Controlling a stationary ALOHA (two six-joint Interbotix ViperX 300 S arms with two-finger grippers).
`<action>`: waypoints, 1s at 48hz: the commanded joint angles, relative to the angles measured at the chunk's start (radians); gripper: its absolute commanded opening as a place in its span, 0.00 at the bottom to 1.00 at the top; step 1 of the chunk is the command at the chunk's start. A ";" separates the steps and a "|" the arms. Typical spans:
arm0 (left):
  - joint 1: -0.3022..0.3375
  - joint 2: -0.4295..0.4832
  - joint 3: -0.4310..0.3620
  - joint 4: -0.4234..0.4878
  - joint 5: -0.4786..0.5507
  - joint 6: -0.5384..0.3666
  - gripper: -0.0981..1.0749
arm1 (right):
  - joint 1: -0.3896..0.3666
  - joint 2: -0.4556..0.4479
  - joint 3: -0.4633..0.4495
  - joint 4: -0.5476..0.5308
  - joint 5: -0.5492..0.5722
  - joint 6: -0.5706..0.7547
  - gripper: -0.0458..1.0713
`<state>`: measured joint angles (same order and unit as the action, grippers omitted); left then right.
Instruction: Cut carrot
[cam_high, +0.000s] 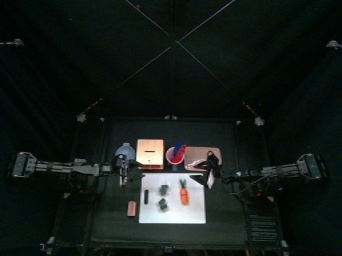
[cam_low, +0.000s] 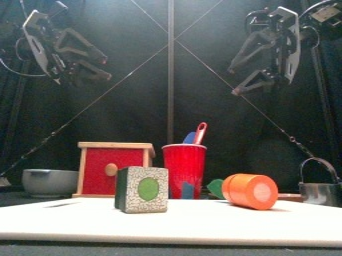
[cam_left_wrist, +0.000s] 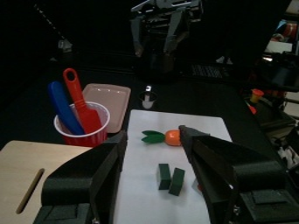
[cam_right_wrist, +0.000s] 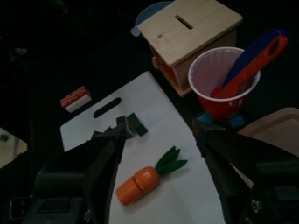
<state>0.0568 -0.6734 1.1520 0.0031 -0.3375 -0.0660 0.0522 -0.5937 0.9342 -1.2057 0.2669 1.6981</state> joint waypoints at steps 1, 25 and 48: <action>0.006 0.000 -0.011 0.011 -0.005 0.000 0.83 | -0.002 0.000 -0.014 -0.002 -0.003 0.002 0.88; 0.012 0.000 -0.011 0.026 0.005 0.000 0.83 | -0.067 0.046 -0.072 0.138 -0.041 -0.009 0.87; 0.012 -0.002 -0.023 0.101 0.038 0.000 0.83 | -0.081 0.114 -0.215 0.359 0.143 -0.362 0.87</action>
<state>0.0675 -0.6734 1.1536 0.0920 -0.2991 -0.0660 -0.0123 -0.4679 0.7563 -0.9189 0.3682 1.4021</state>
